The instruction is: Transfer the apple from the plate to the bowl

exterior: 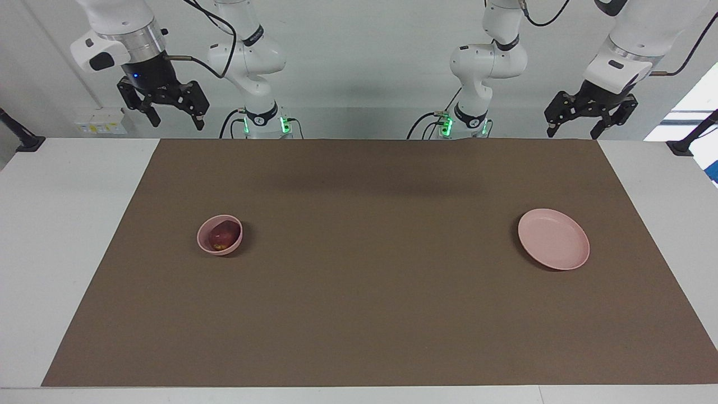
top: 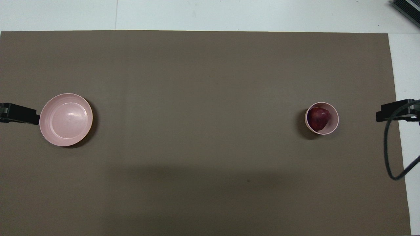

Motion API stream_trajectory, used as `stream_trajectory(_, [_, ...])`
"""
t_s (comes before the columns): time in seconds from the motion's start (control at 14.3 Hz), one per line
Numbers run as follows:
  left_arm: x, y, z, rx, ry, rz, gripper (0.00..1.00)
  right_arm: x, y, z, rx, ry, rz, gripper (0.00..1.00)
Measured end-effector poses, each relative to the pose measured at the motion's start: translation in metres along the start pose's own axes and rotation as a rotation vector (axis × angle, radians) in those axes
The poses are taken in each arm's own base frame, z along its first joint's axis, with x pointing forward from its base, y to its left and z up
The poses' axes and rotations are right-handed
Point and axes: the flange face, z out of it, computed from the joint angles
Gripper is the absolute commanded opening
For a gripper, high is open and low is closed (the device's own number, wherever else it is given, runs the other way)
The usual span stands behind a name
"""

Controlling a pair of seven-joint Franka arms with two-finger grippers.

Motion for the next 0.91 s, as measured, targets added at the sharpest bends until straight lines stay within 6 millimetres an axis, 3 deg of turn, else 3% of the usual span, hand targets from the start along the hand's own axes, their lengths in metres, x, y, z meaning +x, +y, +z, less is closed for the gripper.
stream_trajectory(0.56, [0.0, 0.0, 0.0, 0.0, 0.0, 0.0, 1.0, -0.005, 0.022, 0.008, 0.004, -0.019, -0.052, 1.0])
stream_trajectory(0.91, [0.0, 0.0, 0.0, 0.0, 0.0, 0.0, 1.0, -0.005, 0.024, 0.002, -0.015, -0.001, -0.051, 1.0])
